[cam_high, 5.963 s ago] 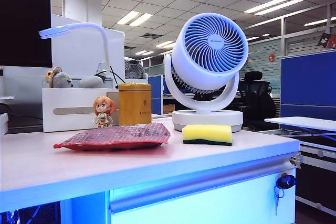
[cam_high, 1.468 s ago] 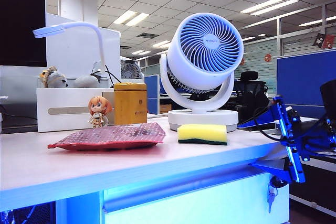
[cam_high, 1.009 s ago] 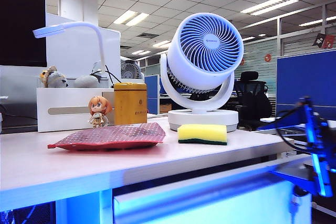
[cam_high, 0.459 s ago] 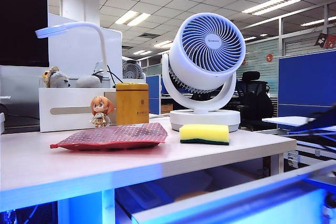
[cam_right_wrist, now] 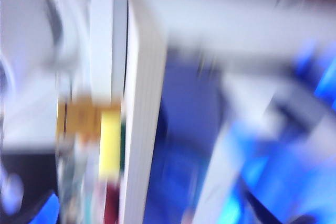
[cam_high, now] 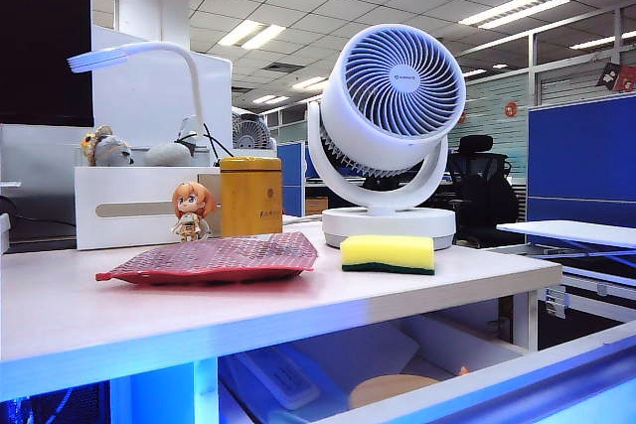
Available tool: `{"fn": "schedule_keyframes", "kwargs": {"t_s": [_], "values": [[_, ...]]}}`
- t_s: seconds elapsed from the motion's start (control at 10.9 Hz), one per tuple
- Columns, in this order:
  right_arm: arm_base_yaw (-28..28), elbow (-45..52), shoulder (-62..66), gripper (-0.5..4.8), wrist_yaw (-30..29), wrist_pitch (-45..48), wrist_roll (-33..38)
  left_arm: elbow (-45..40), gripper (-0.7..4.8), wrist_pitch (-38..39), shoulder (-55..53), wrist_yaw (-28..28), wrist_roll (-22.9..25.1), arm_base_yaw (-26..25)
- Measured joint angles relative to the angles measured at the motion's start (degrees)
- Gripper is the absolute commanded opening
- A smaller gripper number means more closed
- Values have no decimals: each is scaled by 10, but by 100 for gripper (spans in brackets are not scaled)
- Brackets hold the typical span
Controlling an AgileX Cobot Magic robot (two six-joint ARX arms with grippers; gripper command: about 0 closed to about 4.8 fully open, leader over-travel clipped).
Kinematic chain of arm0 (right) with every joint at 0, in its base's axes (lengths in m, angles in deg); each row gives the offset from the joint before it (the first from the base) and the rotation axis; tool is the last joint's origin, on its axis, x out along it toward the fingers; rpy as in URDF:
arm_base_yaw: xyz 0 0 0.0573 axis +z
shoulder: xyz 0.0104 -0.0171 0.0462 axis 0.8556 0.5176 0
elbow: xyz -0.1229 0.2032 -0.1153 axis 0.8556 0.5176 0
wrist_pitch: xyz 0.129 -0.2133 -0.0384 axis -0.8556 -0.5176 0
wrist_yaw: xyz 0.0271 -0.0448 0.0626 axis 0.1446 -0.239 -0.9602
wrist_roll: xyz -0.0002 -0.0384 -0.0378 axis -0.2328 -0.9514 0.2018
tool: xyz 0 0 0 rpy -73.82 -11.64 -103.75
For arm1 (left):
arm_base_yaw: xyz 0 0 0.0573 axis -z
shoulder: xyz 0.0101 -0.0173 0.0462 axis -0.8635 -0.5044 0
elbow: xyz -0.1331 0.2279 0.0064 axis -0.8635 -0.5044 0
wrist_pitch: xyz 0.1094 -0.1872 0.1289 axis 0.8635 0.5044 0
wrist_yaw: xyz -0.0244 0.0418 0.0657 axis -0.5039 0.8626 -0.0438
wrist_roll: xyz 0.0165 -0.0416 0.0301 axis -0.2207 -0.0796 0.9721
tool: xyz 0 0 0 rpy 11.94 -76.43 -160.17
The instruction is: Open the drawer, place the cleaning sponge inside, then close the drawer.
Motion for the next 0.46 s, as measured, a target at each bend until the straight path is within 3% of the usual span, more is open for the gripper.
{"fn": "schedule_keyframes", "kwargs": {"t_s": [0.28,0.46], "values": [[-107,-14,-3,479,78,0,30,0,-5,2,0,0,0,0],[-111,-66,-16,479,76,-3,80,0,-5,2,0,0,0,0]]}}
